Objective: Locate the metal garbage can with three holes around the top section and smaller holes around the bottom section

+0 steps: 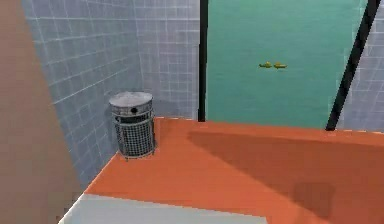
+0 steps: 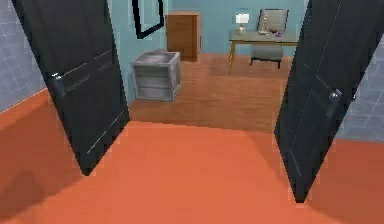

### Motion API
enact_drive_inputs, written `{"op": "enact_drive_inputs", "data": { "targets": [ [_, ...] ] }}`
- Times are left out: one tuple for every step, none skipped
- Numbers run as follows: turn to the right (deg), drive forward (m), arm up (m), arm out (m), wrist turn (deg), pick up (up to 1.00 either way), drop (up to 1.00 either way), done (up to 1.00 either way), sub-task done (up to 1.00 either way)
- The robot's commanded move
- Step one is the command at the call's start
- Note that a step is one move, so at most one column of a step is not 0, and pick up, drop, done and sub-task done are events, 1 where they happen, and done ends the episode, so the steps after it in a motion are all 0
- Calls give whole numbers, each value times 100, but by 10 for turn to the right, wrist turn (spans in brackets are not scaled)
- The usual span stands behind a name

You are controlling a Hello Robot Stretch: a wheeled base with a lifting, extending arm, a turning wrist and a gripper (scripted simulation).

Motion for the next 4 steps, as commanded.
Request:
{"op": "enact_drive_inputs", "data": {
  "targets": [
    [0, 100, 0, 0, 0, 0, 0, 0, 0],
    [60, 0, 0, 0, 0, 0, 0, 0, 0],
    [0, 25, 0, 0, 0, 0, 0, 0, 0],
    [-450, 0, 0, 0, 0, 0, 0, 0, 0]
  ]
}}
